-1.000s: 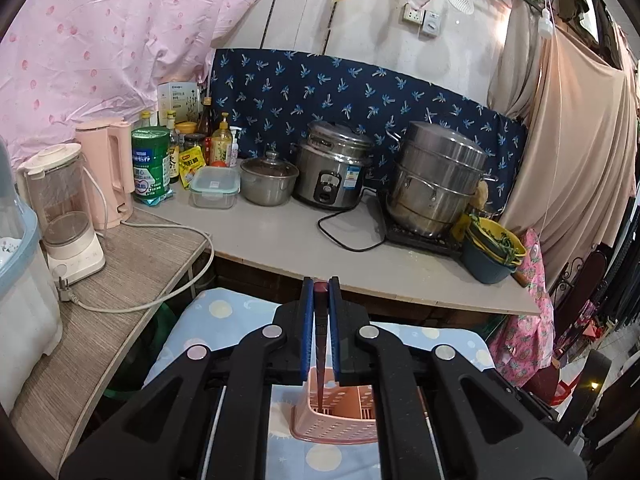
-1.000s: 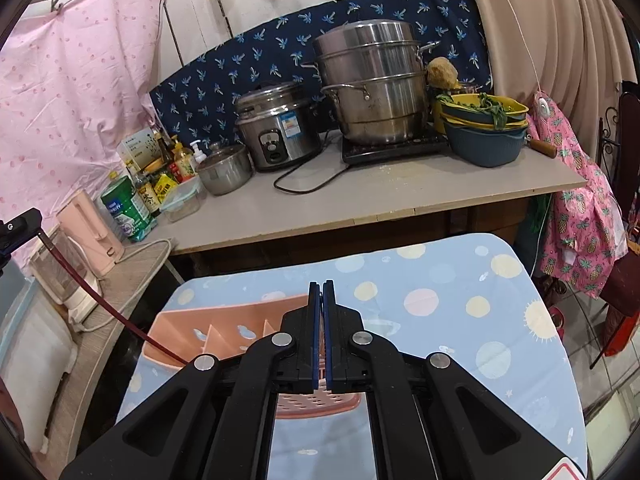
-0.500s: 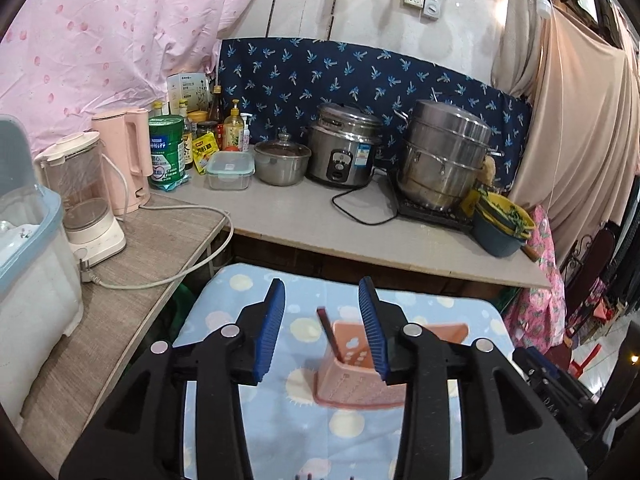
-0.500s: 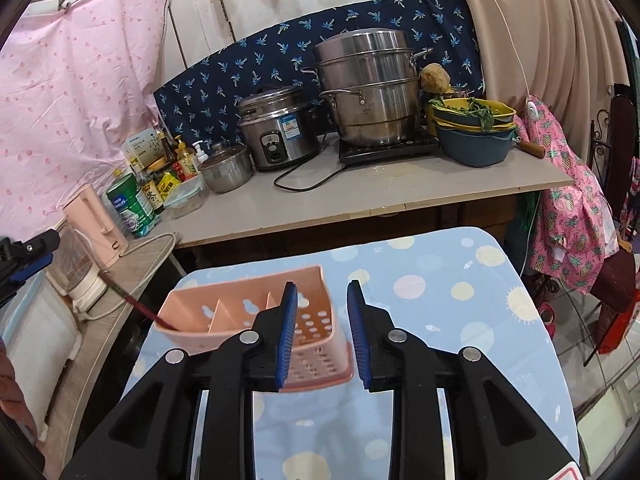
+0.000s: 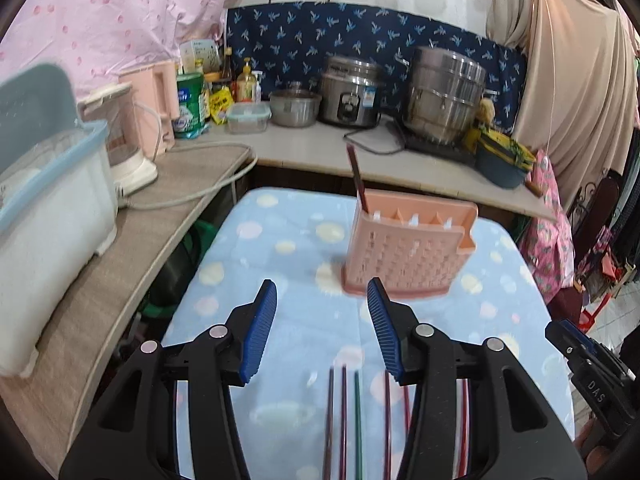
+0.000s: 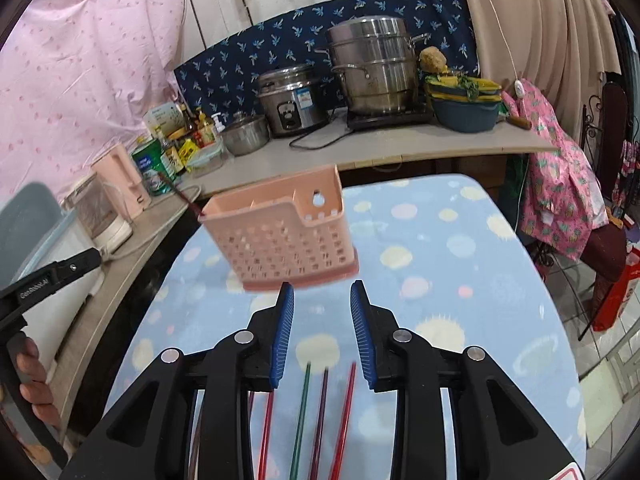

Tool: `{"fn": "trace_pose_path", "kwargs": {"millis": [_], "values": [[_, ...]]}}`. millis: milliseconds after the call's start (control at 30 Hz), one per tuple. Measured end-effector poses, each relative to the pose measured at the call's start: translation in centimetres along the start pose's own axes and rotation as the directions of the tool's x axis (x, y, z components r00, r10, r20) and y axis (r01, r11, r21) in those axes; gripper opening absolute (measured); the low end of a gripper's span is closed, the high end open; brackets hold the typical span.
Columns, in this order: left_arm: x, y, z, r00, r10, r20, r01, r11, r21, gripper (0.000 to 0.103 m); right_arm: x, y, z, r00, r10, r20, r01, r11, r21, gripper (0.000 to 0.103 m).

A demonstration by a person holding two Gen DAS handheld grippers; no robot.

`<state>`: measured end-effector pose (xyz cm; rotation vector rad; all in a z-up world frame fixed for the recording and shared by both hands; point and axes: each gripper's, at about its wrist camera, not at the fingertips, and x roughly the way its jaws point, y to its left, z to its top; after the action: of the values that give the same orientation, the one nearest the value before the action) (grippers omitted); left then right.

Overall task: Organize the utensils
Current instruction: 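Move both open tools back down to the chopstick row, then grasp a brown gold-banded chopstick with the left tool while the right tool grasps a red chopstick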

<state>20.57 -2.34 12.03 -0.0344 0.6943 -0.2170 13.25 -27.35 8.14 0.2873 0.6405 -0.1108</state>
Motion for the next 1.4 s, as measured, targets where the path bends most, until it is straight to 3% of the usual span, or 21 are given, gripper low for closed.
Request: {"fn": "trace_pose_path", "kwargs": {"millis": [367, 700, 1000, 1400], "values": [[-0.5, 1.2, -8.8, 0.993, 0.030, -0.118, -0.027, 0.999, 0.025, 0.045, -2.3, -0.5, -8.5, 0.993, -0.050, -0.104, 0.046, 0.998, -0.042, 0.029], [-0.9, 1.5, -13.9, 0.981, 0.046, -0.188, -0.039, 0.998, 0.039, 0.045, -2.2, -0.5, -14.7, 0.977, -0.070, -0.200, 0.058, 0.996, -0.066, 0.029], [-1.3, 1.6, -16.6, 0.971, 0.044, -0.234, -0.034, 0.998, 0.046, 0.045, -2.0, 0.0, -17.0, 0.968, -0.052, -0.244, 0.036, 0.997, -0.070, 0.028], [-1.5, 1.6, -18.0, 0.964, 0.043, -0.264, -0.029, 0.998, 0.056, 0.045, -1.1, 0.3, -18.5, 0.955, -0.043, -0.295, 0.021, 0.997, -0.075, 0.012]]}}
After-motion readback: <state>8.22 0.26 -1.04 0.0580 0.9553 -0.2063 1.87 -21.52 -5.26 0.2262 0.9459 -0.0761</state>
